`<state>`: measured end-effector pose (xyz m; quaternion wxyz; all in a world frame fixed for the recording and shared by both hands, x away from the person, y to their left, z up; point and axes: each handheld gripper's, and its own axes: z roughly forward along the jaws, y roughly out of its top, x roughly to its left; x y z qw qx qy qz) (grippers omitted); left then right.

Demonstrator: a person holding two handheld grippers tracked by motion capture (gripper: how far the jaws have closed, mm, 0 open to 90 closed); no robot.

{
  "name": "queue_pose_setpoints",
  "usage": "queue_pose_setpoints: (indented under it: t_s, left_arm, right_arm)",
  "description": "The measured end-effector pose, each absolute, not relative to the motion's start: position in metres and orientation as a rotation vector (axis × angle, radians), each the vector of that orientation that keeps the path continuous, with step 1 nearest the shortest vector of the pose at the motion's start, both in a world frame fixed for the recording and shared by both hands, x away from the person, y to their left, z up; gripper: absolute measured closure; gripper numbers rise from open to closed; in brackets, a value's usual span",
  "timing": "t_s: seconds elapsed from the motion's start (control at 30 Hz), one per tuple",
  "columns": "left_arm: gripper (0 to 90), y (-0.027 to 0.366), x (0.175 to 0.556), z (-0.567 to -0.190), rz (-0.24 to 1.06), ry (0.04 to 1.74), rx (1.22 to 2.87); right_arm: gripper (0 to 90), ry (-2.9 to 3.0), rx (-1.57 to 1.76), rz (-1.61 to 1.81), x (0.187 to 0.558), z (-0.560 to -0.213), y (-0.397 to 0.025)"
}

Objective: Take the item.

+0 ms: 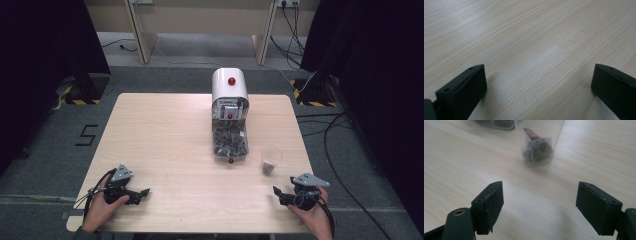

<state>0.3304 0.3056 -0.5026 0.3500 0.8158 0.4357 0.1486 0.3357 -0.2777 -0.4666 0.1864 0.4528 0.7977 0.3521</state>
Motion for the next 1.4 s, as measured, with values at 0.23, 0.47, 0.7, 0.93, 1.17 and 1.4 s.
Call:
queue_pose_setpoints:
  t_s: [0.23,0.47,0.7,0.93,1.17,1.4]
  left_arm:
    - [0.0,0.306,0.330,-0.503,0.385,1.129,2.113]
    - [0.0,0.306,0.330,-0.503,0.385,1.129,2.113]
    - [0.0,0.306,0.330,-0.503,0.385,1.129,2.113]
    - [0.0,0.306,0.330,-0.503,0.385,1.129,2.113]
    - [0.0,0.306,0.330,-0.503,0.385,1.130,2.112]
    - [0.0,0.306,0.330,-0.503,0.385,1.129,2.113]
  right_arm:
    - [23.1,2.249,1.293,0.973,0.325,-0.471,-0.278]
    - [23.1,2.266,1.307,0.935,0.313,-0.480,-0.280]
    - [20.9,2.251,1.300,0.941,0.306,-0.484,-0.281]
    - [16.3,2.227,1.279,0.981,0.299,-0.488,-0.283]
    - [15.7,2.212,1.261,1.003,0.296,-0.491,-0.284]
    - [15.4,2.212,1.258,1.004,0.296,-0.491,-0.284]
